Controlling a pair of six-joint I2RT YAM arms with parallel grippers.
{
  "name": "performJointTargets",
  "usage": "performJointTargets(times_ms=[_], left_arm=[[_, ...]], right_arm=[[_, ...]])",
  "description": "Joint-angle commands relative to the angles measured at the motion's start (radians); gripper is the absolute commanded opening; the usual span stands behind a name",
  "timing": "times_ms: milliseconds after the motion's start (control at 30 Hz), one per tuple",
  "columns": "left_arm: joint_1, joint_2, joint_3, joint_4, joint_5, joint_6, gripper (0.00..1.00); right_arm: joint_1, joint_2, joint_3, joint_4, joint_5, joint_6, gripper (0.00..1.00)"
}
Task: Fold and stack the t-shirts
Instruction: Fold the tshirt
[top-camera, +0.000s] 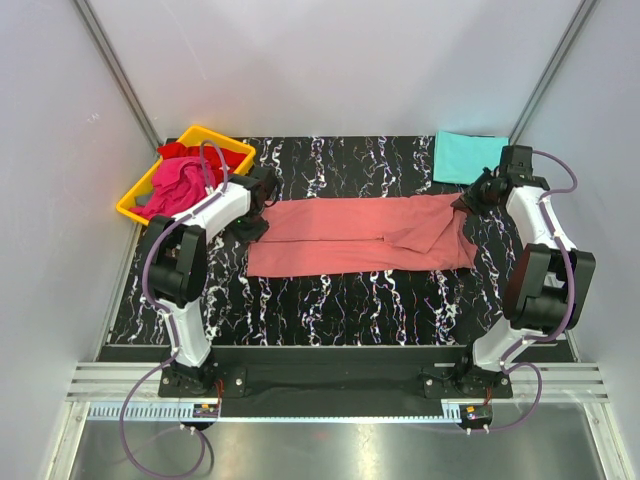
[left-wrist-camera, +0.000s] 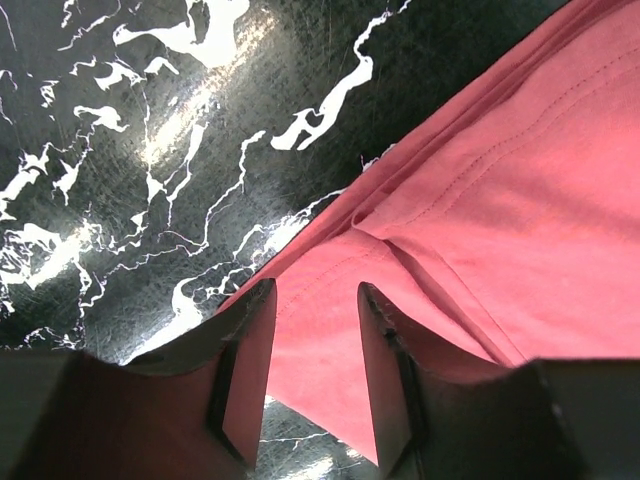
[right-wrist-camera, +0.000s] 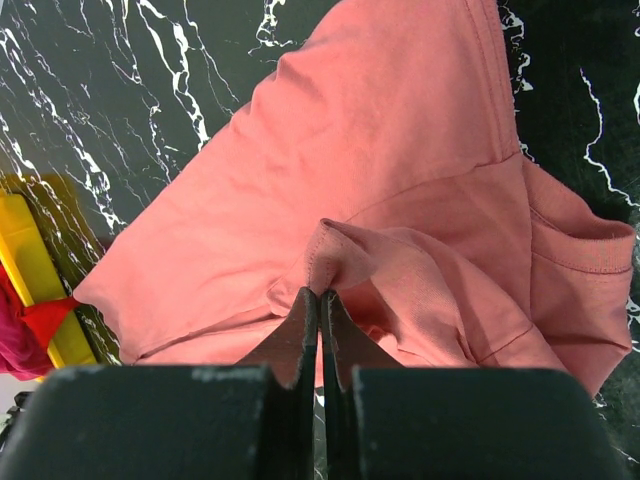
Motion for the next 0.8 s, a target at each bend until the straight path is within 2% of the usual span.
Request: performJointTargets(times_ms=[0,233,400,500,767], left_arm=[[0.006,-0.017,0.005,0.018,0.013,-0.022,0.44],[0.006,0.006,0.022,0.055,0.042,-0.022,0.41],[0.006,0.023,0.017,0.068,0.031,0.003,0.28],[0.006,0.02,-0.004,0.073,0.008,0.0,0.24],[0.006,0.063,0.026,0.013,-0.039,-0.002,0.24]], right_arm=[[0.005,-0.008,-0.007,0.022,-0.012,-0.019,0.0],[0.005,-0.014,-0.008,0.018,-0.006,-0.028,0.0],[0.021,0.003,0.025,0.009,-0.006,-0.052,0.0],[0.041,0.017,0.064,-0.001,0.007,-0.094,0.0],[0.046,0.107,0.152,-0.012,0.012,-0.152,0.0]])
